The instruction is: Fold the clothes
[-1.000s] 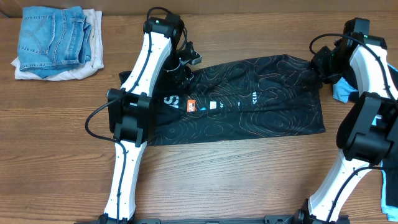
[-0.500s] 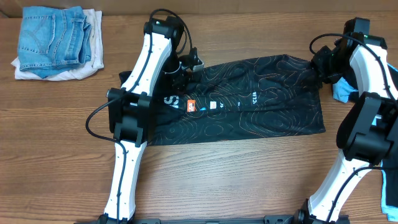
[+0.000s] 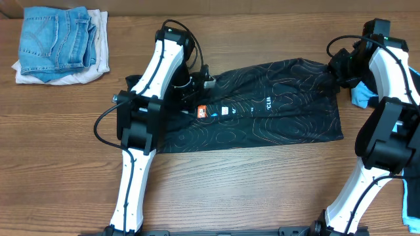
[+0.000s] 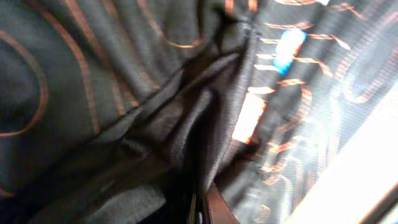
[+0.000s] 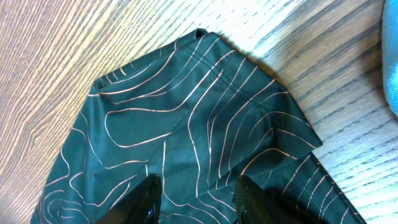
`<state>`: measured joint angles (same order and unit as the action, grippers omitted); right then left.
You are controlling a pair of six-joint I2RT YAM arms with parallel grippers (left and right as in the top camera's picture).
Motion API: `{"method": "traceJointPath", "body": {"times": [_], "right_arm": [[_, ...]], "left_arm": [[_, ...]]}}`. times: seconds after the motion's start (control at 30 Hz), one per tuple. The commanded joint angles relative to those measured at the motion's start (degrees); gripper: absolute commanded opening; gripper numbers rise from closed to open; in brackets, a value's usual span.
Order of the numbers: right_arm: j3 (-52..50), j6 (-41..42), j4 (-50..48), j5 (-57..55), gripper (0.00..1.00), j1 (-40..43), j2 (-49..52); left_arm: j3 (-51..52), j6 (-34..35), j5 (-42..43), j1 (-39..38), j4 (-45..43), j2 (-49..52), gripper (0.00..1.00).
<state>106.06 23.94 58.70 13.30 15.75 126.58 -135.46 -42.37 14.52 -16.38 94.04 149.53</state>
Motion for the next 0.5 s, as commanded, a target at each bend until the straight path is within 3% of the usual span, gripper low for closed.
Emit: {"method": "traceJointPath", "body": {"times": [0.0,0.07,0.13,0.17,0.27,0.33,0.37,0.47], "right_arm": [[0.5,0.0,-0.1,0.3,0.42,0.0,-2.4],[0.5,0.1,0.0,0.3,0.42,0.0,-2.4],[0.5,0.1,0.0,0.3,0.42,0.0,-2.4],[0.5,0.0,-0.1,0.3,0.43,0.0,-2.4],[0.5,0.0,0.0,0.3,0.43,0.0,-2.4],[0.5,0.0,0.0,0.3,0.42,0.0,-2.4],[0.5,0.0,0.0,0.3,0.42,0.0,-2.4],[0.5,0.0,0.0,0.3,0.42,0.0,-2.4]], "left_arm": [[-1.6,1.4,2.1,-2.4,2.8,0.5,0.05],[-1.6,5.5,1.6,-3.3,2.8,0.5,0.09],[-1.6,6.6,0.9,-4.3,2.8,0.5,0.68],[-1.6,6.6,0.2,-4.7,2.8,0.5,0.81],[-1.6,7.0,-4.5,-5.4,2.4,0.5,0.81],[-1.6,9.4,-8.1,-5.4,1.4,0.5,0.98],[-1.6,10.7,-9.2,-5.4,0.8,0.5,1.0],[-1.7,14.9,-10.5,-4.7,-1.5,0.4,1.0]]}}
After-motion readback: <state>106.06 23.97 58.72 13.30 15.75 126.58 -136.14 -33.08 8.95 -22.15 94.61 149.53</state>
